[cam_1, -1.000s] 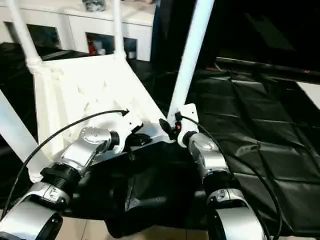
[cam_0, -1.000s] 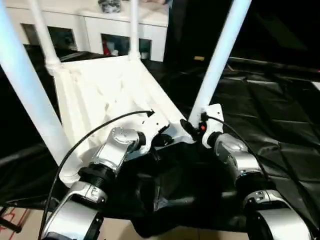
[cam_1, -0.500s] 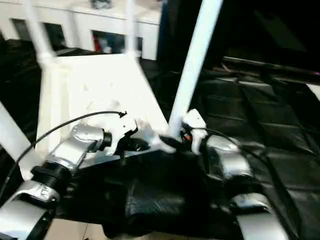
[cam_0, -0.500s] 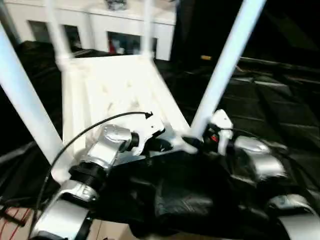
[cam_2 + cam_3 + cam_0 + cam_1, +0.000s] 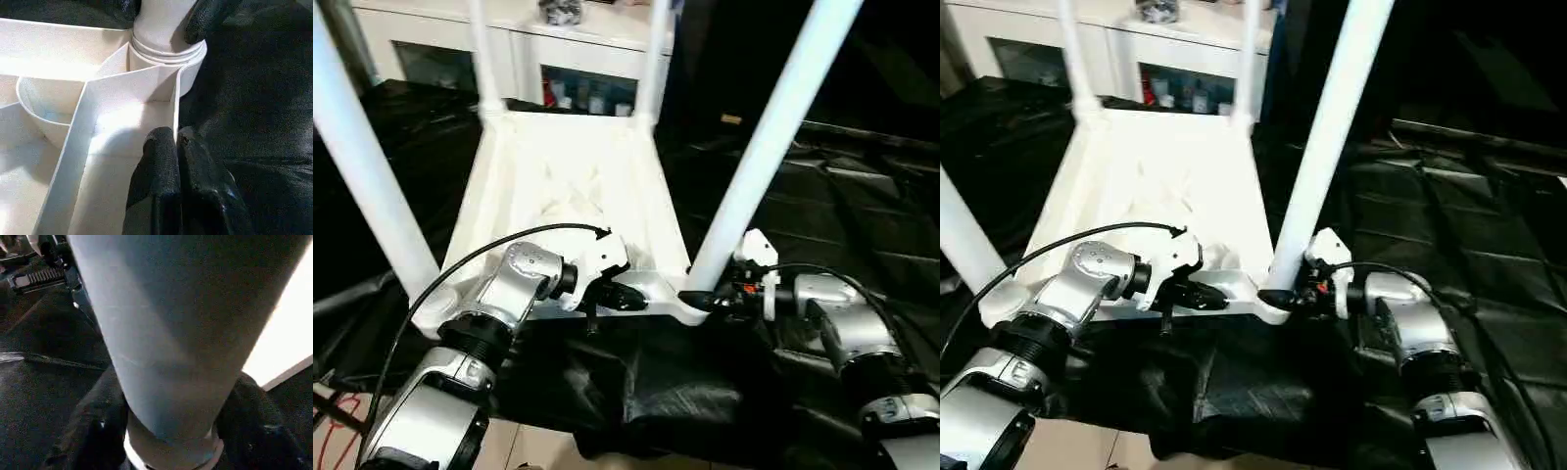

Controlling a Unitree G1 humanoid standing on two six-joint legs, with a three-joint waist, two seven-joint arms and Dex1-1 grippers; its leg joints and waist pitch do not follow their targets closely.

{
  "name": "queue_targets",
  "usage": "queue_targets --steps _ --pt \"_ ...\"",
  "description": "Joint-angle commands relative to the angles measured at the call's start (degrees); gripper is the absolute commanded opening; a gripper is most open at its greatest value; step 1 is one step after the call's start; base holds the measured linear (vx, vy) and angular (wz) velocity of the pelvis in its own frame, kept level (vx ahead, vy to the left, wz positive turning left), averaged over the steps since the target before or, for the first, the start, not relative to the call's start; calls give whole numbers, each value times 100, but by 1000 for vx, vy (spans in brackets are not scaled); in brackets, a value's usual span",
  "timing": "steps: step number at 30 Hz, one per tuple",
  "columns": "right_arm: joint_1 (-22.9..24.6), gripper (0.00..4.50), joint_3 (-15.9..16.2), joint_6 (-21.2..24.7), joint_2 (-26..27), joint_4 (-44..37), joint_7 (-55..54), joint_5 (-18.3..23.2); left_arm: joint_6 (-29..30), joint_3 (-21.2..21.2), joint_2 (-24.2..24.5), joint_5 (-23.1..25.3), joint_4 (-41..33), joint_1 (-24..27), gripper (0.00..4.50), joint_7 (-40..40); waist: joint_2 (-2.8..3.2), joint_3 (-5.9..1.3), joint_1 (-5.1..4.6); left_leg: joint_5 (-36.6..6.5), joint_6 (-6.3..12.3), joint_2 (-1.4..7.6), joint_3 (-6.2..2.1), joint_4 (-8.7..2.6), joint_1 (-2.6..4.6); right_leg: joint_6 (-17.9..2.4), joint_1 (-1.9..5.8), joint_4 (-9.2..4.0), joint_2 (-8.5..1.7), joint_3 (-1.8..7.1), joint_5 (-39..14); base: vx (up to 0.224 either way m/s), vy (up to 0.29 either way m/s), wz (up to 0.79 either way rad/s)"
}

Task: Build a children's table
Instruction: Rotate leg to tighten

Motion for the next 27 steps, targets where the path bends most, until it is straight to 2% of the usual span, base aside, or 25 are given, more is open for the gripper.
queue_targets --steps 1,5,8,9,10,11,12,13,14,16,18,21,23,24,25,27 --pt "309 217 941 157 323 -22 797 -112 -27 7 -148 -20 137 -174 0 333 15 -246 -21 -1598 211 -44 88 -354 -3 -1083 222 -473 -230 147 -1588 0 0 0" --pt "323 206 754 170 428 27 546 -71 -52 56 -151 -7 184 -186 0 412 15 -240 -23 -1598 214 -52 93 -352 -11 -1089 224 -477 -229 145 -1590 0 0 0" --pt "277 204 585 228 525 119 271 -36 -31 114 -183 -18 203 -198 0 546 11 -232 -27 -1699 191 -52 86 -362 -5 -1001 208 -502 -236 144 -1872 0 0 0" --pt "172 203 399 255 655 300 -188 -48 50 183 -243 -36 192 -200 0 739 10 -222 -38 -1762 167 -53 82 -367 -6 -956 197 -515 -240 145 -2019 0 0 0" --pt "55 202 204 312 815 500 -713 -49 161 251 -321 -58 169 -189 0 946 23 -210 -56 -1886 93 -52 78 -377 6 -923 162 -522 -242 147 -2209 0 0 0" --pt "11 201 124 346 887 576 -934 -44 210 279 -357 -69 155 -179 0 1034 16 -209 -74 -1950 53 -62 66 -382 4 -884 163 -533 -247 137 -2374 0 0 0" --pt "-13 200 72 350 943 621 -1107 -47 239 295 -385 -75 144 -168 0 1096 16 -193 -114 -2143 -6 -69 33 -395 11 -702 151 -588 -253 108 -2870 0 0 0" --pt "-31 200 11 367 1033 675 -1398 -68 285 304 -425 -72 117 -142 0 1176 16 -193 -114 -2143 -6 -69 33 -395 11 -702 151 -588 -253 108 -2870 0 0 0" --pt "-69 200 -80 402 1178 778 -1812 -83 354 317 -506 -63 88 -108 0 1324 18 -185 -154 -2307 -15 -74 27 -386 35 -634 112 -625 -253 108 -3091 0 0 0" --pt "-140 200 -192 504 1382 941 -2477 -141 459 333 -632 -49 44 -54 0 1536 14 -179 -241 -2400 -49 -82 -14 -403 -8 -508 127 -646 -258 81 -3359 0 0 0" --pt "-188 199 -278 552 1585 1063 -2969 -156 565 357 -787 -33 -7 -8 0 1785 22 -181 -299 -2475 -74 -92 -32 -407 2 -456 113 -669 -254 59 -3469 0 0 0" --pt "-274 199 -405 631 1779 1229 -3445 -149 655 377 -927 5 -41 3 0 1997 35 -198 -348 -2440 -46 -89 -37 -428 -11 -467 126 -687 -251 49 -3275 0 0 0" --pt "-432 199 -517 602 2055 1523 -4146 -247 755 350 -1118 31 -235 55 0 2221 52 -200 -358 -2522 -40 -73 -31 -432 12 -557 101 -674 -247 63 -3058 0 0 0" --pt "-462 199 -528 494 2122 1580 -4228 -254 794 313 -1177 10 -350 91 0 2226 51 -201 -386 -2537 -69 -81 -40 -445 -8 -599 121 -654 -235 52 -2953 0 0 0" --pt "-471 234 -531 427 2148 1597 -4230 -247 815 290 -1202 -6 -411 111 0 2214 59 -204 -394 -2587 -61 -79 -32 -445 6 -626 113 -665 -238 51 -2891 0 0 0" --pt "-488 268 -598 415 2156 1600 -4238 -180 764 219 -1190 -1 -438 136 0 2141 66 -206 -403 -2643 -16 -82 -12 -435 36 -674 92 -679 -218 62 -2728 0 0 0"
